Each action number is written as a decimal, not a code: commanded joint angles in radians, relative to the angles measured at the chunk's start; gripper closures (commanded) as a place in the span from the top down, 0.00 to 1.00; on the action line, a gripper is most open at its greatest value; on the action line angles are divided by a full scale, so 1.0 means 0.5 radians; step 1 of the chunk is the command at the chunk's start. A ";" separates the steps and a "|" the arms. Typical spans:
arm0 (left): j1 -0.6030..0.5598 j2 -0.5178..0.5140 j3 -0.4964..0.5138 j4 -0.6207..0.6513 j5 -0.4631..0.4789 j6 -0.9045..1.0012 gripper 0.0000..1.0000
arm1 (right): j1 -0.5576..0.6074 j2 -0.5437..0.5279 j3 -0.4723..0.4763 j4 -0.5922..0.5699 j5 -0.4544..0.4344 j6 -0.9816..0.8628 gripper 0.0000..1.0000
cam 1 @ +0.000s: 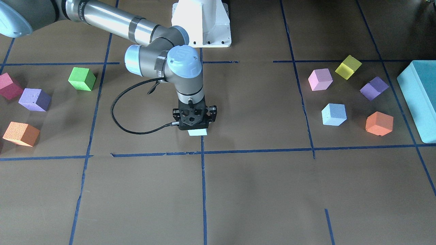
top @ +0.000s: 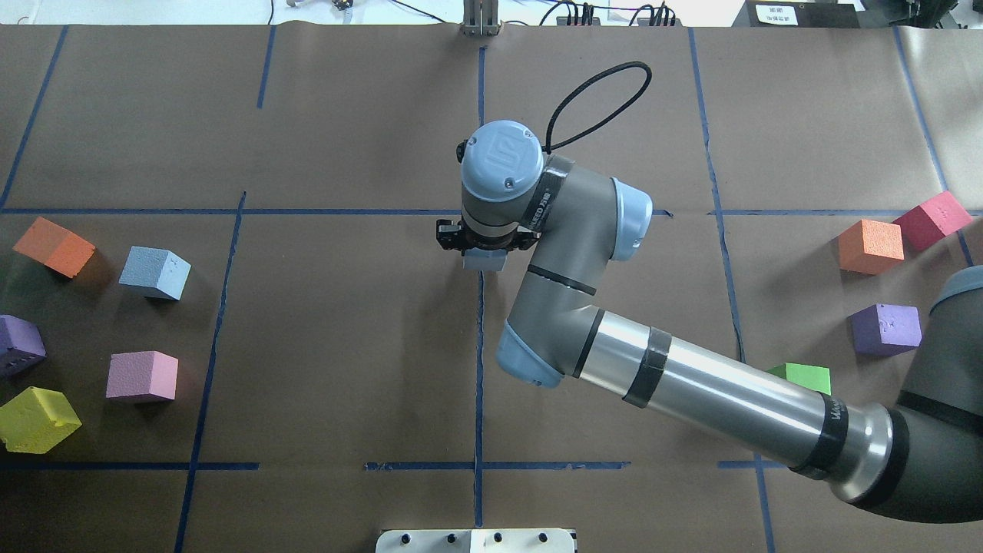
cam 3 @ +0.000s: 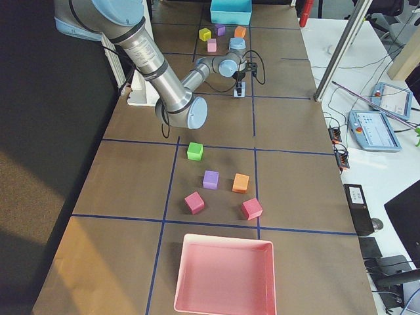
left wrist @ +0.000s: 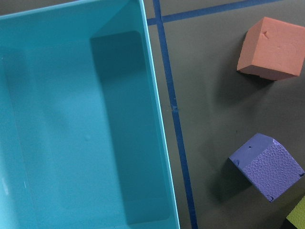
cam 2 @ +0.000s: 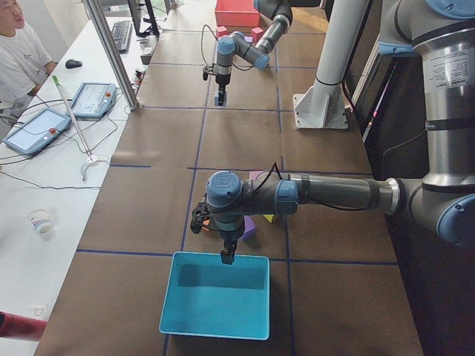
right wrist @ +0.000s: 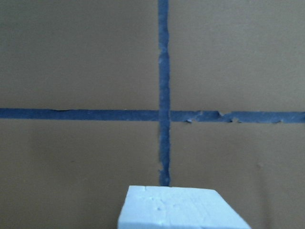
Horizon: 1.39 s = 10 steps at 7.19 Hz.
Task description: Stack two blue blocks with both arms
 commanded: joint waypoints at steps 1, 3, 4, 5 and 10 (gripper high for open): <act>0.000 0.003 -0.002 0.007 -0.003 0.000 1.00 | -0.055 0.056 -0.084 -0.006 -0.036 0.044 0.27; 0.000 0.003 -0.002 0.007 -0.003 0.003 1.00 | -0.062 0.050 -0.087 -0.046 -0.082 0.007 0.99; 0.000 0.003 0.001 0.004 0.000 0.000 1.00 | -0.059 0.050 -0.084 -0.049 -0.082 -0.002 1.00; 0.003 0.000 -0.002 0.007 0.000 0.012 1.00 | -0.040 0.056 -0.050 -0.055 -0.067 -0.021 1.00; 0.015 -0.116 -0.014 -0.036 0.000 -0.003 1.00 | 0.655 -0.362 0.947 -0.990 0.543 -0.951 1.00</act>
